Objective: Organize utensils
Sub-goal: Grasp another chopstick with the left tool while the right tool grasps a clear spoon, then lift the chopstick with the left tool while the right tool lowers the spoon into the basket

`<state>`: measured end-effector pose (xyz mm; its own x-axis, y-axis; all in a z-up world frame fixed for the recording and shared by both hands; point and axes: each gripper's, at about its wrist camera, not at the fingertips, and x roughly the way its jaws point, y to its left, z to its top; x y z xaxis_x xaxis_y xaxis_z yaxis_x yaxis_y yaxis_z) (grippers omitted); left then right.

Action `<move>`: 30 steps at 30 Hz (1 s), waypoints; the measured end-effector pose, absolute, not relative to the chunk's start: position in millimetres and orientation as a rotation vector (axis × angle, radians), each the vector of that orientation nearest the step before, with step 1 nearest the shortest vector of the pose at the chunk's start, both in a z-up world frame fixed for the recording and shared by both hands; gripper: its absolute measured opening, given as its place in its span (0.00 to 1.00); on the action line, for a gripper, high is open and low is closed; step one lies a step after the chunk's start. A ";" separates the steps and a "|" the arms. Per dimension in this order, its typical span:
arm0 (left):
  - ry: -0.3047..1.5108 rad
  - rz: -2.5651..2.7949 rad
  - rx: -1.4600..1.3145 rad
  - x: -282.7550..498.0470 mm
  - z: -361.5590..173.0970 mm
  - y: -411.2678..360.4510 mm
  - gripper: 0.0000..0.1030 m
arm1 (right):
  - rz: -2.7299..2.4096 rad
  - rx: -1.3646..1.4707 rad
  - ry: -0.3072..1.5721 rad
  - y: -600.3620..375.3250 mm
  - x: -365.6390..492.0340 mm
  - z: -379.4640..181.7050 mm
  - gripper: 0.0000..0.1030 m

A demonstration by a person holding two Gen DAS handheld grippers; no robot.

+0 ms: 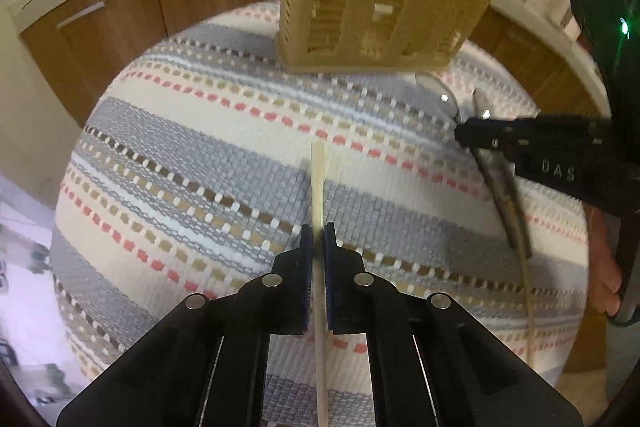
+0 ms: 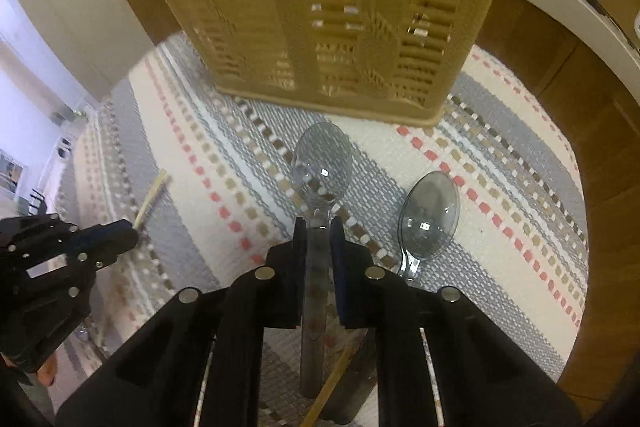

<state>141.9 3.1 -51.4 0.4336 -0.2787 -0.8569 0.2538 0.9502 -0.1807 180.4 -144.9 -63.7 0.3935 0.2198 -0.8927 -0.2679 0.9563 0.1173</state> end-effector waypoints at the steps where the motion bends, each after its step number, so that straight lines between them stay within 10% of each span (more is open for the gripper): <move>1: 1.038 -0.345 -0.052 139.8 -45.0 4.9 0.02 | 0.338 -0.025 1.098 -147.4 176.3 -56.6 0.10; 30: 0.295 -0.352 -0.218 137.6 133.6 3.9 0.03 | 0.379 0.149 0.517 -196.2 151.4 94.0 0.10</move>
